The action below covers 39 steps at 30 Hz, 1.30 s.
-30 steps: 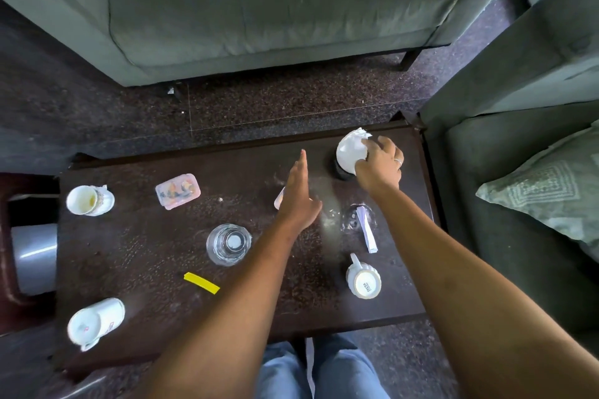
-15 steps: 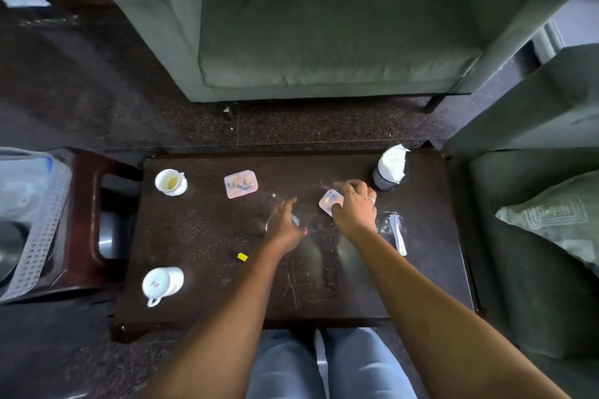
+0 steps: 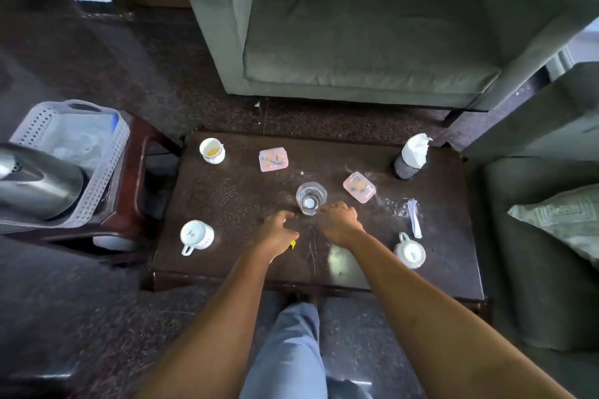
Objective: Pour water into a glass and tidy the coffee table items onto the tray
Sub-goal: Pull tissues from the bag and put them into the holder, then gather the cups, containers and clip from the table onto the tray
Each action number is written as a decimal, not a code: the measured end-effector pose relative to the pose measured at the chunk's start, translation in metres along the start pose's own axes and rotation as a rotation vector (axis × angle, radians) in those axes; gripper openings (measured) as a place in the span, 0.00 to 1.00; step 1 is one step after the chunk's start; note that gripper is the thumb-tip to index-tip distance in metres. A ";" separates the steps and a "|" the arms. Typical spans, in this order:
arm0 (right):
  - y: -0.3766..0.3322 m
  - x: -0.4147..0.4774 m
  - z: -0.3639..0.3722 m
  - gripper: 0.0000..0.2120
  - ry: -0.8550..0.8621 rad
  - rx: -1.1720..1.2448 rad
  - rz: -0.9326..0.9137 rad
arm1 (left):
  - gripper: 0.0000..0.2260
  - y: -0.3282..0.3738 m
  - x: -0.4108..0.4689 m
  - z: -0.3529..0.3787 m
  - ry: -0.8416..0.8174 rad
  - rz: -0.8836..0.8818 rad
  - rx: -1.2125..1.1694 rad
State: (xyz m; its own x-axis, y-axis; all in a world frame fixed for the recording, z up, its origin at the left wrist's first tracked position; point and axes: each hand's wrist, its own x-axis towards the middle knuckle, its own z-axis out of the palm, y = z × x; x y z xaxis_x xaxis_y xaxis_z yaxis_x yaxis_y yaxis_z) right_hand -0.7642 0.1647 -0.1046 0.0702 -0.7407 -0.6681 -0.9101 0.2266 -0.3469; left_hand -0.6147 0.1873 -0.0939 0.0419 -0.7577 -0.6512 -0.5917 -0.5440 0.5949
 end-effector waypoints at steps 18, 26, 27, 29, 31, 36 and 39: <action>0.091 -0.053 0.023 0.19 0.164 0.266 0.271 | 0.16 0.022 -0.037 0.065 -0.288 0.053 -0.046; 0.134 0.009 0.005 0.17 0.367 0.387 0.448 | 0.16 0.053 0.037 0.080 -0.371 0.083 -0.003; 0.140 0.016 0.005 0.17 0.377 0.384 0.484 | 0.16 0.054 0.044 0.084 -0.381 0.083 0.007; 0.150 0.030 0.006 0.17 0.376 0.368 0.541 | 0.16 0.054 0.058 0.096 -0.397 0.074 0.025; 0.161 0.044 0.009 0.20 0.343 0.352 0.608 | 0.15 0.051 0.070 0.108 -0.421 0.067 0.043; 0.193 0.078 0.012 0.21 0.239 0.330 0.655 | 0.12 0.039 0.095 0.137 -0.418 0.066 0.083; 0.208 0.098 0.007 0.22 0.136 0.325 0.656 | 0.11 0.035 0.103 0.149 -0.443 0.042 0.042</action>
State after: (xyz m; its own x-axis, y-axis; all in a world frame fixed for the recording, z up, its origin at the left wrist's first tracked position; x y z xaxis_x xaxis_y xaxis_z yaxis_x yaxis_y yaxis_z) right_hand -0.9433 0.1435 -0.2466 -0.5165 -0.4562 -0.7246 -0.5798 0.8091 -0.0961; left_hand -0.7511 0.1433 -0.2101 -0.3268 -0.5464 -0.7711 -0.6178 -0.4939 0.6118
